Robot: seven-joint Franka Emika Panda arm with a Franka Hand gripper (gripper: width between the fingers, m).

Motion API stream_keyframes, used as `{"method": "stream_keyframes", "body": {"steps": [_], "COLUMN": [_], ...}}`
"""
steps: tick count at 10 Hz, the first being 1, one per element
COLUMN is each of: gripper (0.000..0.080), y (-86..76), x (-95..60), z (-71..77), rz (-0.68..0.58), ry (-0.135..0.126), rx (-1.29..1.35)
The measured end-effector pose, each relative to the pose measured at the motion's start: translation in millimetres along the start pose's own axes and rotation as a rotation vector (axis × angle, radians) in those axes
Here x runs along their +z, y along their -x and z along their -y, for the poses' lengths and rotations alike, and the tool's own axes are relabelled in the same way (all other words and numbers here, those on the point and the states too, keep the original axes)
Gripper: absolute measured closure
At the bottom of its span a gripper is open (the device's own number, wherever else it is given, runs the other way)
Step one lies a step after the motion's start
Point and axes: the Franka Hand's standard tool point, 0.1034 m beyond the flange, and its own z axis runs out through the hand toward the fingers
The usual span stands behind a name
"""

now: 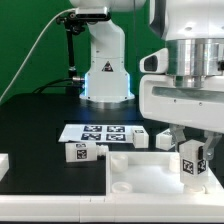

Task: Assemble one leg

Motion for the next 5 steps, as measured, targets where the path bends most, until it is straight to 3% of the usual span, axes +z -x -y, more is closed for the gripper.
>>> {"method": "stream_keyframes", "body": {"steps": [3, 5], "gripper": [0.0512, 0.0512], "y": [1.8, 2.7], "x": [0.5, 1.1], "z": [-2.0, -1.9], "rz": [0.001, 0.000], "ry": [0.005, 0.005], "rx": [0.234, 0.169]}}
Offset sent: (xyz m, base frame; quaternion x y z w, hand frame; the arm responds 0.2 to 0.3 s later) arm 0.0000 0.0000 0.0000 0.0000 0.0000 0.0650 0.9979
